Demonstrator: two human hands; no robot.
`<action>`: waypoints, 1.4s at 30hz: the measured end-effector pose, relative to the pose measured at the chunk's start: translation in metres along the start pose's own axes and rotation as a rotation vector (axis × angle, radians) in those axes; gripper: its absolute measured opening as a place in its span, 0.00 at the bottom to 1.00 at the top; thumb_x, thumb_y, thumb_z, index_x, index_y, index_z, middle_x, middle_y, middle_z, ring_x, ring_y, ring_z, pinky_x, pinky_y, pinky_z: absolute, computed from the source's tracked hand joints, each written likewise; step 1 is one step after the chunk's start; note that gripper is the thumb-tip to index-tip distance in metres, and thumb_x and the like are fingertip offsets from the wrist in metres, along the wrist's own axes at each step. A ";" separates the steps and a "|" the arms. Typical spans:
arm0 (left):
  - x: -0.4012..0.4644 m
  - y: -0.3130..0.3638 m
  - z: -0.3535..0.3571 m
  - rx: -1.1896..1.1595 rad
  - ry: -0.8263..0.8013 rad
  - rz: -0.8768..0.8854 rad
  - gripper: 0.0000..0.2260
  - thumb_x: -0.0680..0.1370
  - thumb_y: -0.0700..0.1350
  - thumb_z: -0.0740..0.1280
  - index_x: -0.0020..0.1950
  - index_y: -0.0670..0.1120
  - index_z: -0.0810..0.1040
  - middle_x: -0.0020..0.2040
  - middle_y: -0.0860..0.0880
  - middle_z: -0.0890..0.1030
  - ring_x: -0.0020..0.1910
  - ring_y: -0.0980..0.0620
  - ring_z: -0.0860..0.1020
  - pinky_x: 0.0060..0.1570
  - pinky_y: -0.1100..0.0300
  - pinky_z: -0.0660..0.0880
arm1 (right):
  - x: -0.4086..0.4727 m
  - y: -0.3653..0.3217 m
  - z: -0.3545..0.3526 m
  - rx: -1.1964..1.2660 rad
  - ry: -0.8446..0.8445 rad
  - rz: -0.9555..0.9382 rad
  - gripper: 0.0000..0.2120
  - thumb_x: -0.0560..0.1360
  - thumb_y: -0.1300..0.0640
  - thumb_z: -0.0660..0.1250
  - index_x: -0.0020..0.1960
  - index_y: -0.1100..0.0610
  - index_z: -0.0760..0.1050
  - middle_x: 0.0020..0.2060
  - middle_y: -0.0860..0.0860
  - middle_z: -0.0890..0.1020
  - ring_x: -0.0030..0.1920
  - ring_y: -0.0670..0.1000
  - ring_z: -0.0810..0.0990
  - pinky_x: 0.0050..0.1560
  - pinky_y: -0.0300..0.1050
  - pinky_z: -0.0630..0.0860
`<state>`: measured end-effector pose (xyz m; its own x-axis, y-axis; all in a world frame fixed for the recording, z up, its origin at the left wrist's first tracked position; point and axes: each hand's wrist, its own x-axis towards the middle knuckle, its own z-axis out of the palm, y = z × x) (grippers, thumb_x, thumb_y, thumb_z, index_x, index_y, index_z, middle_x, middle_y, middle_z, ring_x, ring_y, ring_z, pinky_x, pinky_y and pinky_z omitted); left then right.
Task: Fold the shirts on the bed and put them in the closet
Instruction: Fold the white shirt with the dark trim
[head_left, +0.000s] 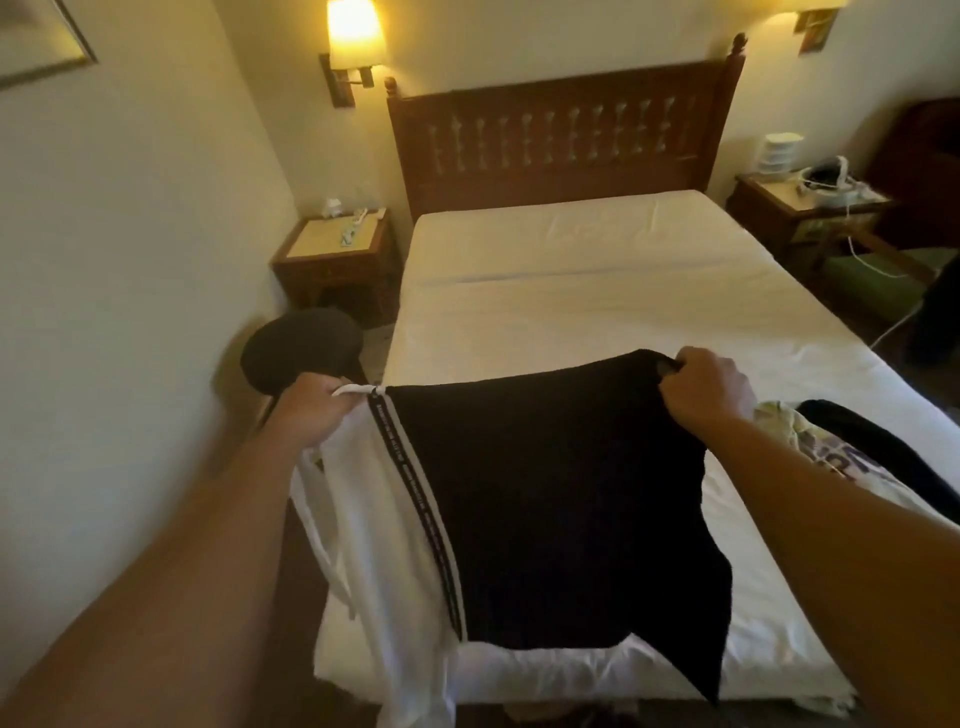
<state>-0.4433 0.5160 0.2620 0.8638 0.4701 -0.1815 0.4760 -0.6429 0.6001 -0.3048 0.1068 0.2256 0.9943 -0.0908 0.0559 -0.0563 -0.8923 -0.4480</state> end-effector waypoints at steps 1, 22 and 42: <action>0.012 0.001 0.012 0.031 -0.017 0.006 0.10 0.83 0.47 0.66 0.43 0.46 0.80 0.40 0.45 0.79 0.40 0.47 0.77 0.37 0.57 0.67 | 0.012 0.004 0.007 -0.025 -0.010 -0.007 0.06 0.79 0.56 0.62 0.47 0.57 0.75 0.41 0.55 0.78 0.43 0.60 0.78 0.47 0.52 0.77; 0.397 -0.036 0.328 0.203 0.154 -0.242 0.13 0.84 0.50 0.61 0.61 0.43 0.79 0.57 0.41 0.81 0.52 0.41 0.76 0.49 0.48 0.70 | 0.316 0.097 0.357 -0.133 -0.081 0.099 0.12 0.73 0.64 0.57 0.49 0.57 0.79 0.47 0.55 0.80 0.52 0.59 0.73 0.59 0.55 0.67; 0.590 -0.093 0.466 0.656 0.188 -0.074 0.13 0.82 0.49 0.62 0.61 0.43 0.78 0.60 0.35 0.75 0.62 0.32 0.72 0.63 0.38 0.64 | 0.466 0.139 0.530 -0.147 -0.075 0.114 0.12 0.77 0.60 0.57 0.57 0.56 0.77 0.56 0.56 0.77 0.59 0.59 0.73 0.59 0.55 0.67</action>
<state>0.0989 0.5712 -0.2636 0.8097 0.5861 -0.0303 0.5859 -0.8103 -0.0150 0.1992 0.1748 -0.2837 0.9843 -0.1671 -0.0568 -0.1765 -0.9336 -0.3119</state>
